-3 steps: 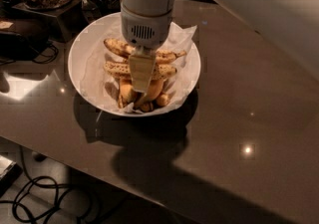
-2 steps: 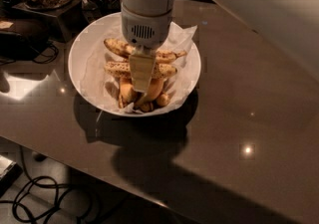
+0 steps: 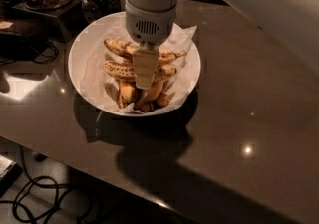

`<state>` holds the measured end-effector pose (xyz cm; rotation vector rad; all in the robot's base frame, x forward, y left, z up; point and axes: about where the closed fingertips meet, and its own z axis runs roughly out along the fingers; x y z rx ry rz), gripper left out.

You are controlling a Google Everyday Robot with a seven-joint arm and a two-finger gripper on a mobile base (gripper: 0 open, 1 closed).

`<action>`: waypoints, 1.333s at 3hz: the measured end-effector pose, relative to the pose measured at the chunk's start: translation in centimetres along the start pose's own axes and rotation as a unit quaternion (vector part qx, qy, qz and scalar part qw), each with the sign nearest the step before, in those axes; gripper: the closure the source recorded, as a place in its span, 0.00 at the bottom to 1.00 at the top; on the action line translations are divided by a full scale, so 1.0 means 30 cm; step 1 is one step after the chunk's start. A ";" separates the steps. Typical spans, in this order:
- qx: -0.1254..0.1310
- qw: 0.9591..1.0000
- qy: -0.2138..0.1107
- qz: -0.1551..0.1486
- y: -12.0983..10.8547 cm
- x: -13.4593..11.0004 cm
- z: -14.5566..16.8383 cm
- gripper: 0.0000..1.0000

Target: Pick banana from white bowl

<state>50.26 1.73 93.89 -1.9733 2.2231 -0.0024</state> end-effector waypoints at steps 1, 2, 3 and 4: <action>0.008 1.000 -0.003 0.003 -0.005 0.019 -0.022 0.41; 0.008 1.000 -0.003 0.003 -0.005 0.019 -0.022 0.42; 0.004 1.000 0.000 0.004 0.000 0.024 -0.005 0.42; 0.001 1.000 0.002 0.003 0.003 0.022 0.007 0.42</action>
Offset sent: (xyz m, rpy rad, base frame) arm -0.0140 -0.0225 0.0028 -0.0399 0.0250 -0.0168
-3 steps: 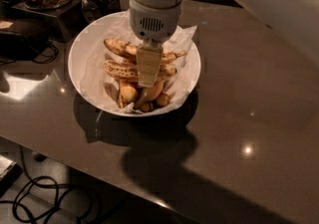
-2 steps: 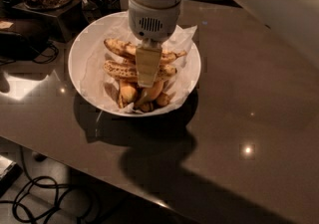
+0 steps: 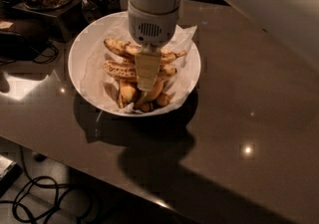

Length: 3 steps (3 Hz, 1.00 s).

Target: Pick banana from white bowl

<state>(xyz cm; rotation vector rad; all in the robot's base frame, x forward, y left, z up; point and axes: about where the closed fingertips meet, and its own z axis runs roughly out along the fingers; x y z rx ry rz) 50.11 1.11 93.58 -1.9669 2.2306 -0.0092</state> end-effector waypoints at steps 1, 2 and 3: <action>-0.009 1.000 0.002 -0.001 0.003 -0.005 0.031 0.43; -0.015 1.000 0.003 -0.002 0.003 -0.005 0.053 0.42; -0.006 1.000 0.011 0.003 0.002 0.003 0.077 0.61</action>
Offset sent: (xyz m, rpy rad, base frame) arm -0.0059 -0.0054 -0.0277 -0.0397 0.0922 0.0083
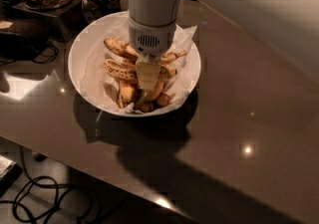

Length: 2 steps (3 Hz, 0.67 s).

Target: Pick banana from white bowl

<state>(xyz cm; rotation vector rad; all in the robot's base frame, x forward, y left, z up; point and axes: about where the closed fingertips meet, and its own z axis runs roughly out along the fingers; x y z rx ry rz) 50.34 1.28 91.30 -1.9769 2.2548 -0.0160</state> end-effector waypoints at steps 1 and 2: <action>0.002 1.000 -0.004 -0.001 -0.004 -0.007 0.000 0.85; 0.002 1.000 -0.004 -0.001 -0.004 -0.007 0.000 1.00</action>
Offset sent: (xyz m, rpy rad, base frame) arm 0.0015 0.0020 0.0002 0.0067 -0.0054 0.0016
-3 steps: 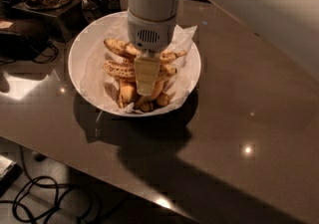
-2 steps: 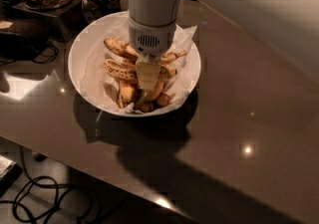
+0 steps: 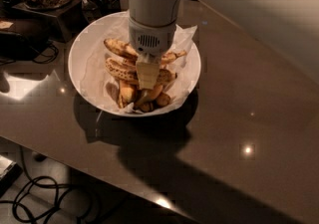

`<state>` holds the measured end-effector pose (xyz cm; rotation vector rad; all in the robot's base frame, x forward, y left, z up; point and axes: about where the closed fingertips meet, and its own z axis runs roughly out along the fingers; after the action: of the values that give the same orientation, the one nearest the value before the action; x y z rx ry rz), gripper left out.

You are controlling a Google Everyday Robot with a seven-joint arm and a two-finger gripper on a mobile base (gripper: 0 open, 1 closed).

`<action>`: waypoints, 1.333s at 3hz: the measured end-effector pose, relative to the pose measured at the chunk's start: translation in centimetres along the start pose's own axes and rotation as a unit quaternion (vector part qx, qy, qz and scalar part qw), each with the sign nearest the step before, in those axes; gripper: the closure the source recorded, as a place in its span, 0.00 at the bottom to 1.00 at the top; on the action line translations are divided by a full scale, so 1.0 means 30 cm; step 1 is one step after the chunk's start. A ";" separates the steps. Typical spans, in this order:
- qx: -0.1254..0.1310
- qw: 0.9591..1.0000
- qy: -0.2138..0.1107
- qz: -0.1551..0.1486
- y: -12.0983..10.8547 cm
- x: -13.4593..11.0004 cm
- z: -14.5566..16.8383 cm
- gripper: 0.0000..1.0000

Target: Pick banana from white bowl

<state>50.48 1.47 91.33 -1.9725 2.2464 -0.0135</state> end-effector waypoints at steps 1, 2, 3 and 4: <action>0.019 0.999 -0.031 -0.005 0.017 0.015 -0.064 1.00; 0.044 0.996 -0.074 -0.013 0.065 0.058 -0.173 1.00; 0.054 0.991 -0.118 -0.029 0.099 0.088 -0.233 1.00; 0.054 0.991 -0.118 -0.037 0.112 0.070 -0.236 1.00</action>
Offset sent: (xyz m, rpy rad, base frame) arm -0.0548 -0.0420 0.0835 0.2262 -0.1701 0.0556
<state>46.07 -0.82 97.75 -1.8911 1.9831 0.0844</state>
